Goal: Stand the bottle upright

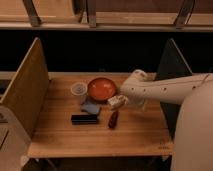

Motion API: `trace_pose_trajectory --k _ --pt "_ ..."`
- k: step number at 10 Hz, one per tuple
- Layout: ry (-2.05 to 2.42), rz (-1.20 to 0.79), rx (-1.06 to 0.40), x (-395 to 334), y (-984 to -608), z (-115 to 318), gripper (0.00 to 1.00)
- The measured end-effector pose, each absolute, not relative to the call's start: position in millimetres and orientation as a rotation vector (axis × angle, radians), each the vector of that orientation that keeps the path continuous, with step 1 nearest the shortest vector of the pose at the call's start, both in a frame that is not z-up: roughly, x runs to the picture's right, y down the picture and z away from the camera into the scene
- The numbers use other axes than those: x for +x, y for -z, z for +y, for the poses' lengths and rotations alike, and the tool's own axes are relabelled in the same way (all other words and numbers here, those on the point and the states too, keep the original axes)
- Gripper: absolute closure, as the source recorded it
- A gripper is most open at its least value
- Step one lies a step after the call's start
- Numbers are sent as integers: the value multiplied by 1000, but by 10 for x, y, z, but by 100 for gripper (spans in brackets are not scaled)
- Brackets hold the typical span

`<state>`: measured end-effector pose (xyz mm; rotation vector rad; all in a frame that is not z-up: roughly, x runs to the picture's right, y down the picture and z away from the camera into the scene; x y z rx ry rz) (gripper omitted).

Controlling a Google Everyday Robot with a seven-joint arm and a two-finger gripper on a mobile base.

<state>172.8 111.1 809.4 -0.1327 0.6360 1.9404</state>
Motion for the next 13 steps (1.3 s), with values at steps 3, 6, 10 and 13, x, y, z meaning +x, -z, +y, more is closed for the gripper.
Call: trace_pose_trajectory --k 3,6,10,13 --pt "-1940 636 -133 1727 -8094 1111 36" --pt "-1941 636 -132 1728 -8093 1109 36" --pt "-1976 546 -147 1650 -8207 801 36" --pt "-1952 458 -157 1610 -8409 333 36"
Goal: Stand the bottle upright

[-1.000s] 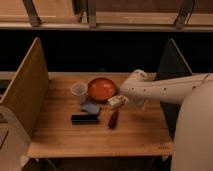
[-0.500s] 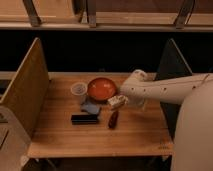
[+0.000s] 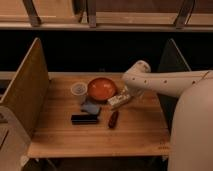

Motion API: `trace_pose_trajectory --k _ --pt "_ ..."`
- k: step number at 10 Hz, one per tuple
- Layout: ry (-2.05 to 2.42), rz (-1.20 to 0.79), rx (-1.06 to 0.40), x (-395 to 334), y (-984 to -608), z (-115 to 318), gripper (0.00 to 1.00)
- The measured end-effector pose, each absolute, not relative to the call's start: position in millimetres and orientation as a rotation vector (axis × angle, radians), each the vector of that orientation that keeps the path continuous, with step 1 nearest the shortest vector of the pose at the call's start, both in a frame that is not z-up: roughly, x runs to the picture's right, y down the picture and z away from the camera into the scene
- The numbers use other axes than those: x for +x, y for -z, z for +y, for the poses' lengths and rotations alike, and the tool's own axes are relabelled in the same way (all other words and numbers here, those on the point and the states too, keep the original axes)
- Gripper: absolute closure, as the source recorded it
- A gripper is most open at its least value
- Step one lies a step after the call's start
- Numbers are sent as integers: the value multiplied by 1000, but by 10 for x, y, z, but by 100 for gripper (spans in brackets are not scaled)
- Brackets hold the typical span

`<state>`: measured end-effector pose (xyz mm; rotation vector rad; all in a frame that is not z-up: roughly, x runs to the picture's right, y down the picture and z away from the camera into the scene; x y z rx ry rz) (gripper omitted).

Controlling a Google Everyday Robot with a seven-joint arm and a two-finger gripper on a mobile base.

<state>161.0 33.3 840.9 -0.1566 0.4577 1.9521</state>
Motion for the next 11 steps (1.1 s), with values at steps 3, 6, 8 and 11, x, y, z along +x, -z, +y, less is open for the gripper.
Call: trace_pose_trajectory --k 3,6,8,11 --pt "-1947 465 -133 1800 -8630 13 36" --pt "-1974 458 -114 1868 -8714 -124 36" --pt "-1975 457 -114 1869 -8713 -125 36" --pt "-1991 512 -143 1879 -8885 19 36"
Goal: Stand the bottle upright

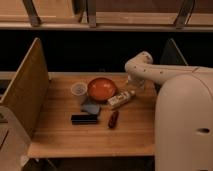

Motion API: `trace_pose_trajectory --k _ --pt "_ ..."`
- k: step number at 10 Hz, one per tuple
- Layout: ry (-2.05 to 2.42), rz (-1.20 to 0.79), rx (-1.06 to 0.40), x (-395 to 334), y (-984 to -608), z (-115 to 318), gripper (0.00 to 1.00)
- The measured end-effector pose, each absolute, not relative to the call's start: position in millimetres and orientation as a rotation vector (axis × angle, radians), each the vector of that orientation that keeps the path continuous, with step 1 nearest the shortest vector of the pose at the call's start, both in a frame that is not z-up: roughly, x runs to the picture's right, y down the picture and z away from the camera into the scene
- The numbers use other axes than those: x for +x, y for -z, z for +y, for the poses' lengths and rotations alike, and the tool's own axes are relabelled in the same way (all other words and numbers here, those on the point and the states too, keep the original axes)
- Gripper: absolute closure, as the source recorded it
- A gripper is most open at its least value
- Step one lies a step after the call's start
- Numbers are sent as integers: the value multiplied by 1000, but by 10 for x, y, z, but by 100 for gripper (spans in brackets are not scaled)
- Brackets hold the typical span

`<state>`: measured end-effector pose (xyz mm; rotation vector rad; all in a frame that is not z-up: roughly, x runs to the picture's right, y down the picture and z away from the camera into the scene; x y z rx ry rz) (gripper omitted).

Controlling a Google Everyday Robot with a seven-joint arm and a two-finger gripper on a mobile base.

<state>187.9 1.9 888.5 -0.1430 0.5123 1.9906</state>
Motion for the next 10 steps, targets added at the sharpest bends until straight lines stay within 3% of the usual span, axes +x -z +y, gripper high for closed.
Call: trace_pose_trajectory --k 9,10 --pt "-1995 687 -232 1732 -9547 366 36" --pt "-2005 712 -233 1778 -9606 407 40"
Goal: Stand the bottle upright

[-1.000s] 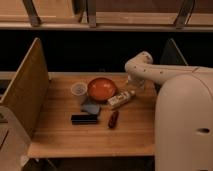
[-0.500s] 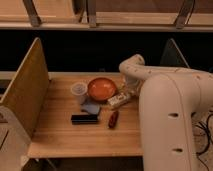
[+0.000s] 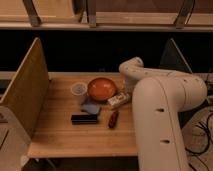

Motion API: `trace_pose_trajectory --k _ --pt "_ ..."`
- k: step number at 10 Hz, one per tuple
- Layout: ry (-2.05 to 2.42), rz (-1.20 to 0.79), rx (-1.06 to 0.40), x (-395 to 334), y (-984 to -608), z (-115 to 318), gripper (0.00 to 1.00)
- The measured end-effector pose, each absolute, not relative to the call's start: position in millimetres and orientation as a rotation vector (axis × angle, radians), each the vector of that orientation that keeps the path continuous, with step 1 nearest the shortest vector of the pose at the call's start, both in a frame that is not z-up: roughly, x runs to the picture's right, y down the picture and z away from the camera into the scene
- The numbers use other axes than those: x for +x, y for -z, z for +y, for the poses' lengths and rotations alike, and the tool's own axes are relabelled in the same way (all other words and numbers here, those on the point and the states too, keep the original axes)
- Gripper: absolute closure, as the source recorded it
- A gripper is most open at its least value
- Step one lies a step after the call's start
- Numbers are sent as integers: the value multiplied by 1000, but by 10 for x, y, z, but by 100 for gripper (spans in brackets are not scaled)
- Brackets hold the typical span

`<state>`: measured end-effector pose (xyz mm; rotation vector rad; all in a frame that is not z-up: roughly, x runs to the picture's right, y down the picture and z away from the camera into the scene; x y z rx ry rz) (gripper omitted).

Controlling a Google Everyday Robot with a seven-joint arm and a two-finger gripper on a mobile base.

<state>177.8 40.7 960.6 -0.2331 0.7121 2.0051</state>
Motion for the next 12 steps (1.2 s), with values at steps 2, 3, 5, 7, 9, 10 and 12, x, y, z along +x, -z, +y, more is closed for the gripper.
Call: trace_pose_trajectory --k 2,3,5,7,9,10,12 --pt "-2015 719 -231 1808 -9664 392 59" --pt "-2017 722 -235 1813 -9686 396 70" --pt "-2021 733 -242 1832 -9716 423 89" --pt "-2026 738 -251 1834 -9737 428 100" --pt "-2035 728 -255 1835 -9734 385 100" --pt "-2038 716 -253 1838 -9712 331 100" --pt "-2043 688 -252 1833 -9677 249 100"
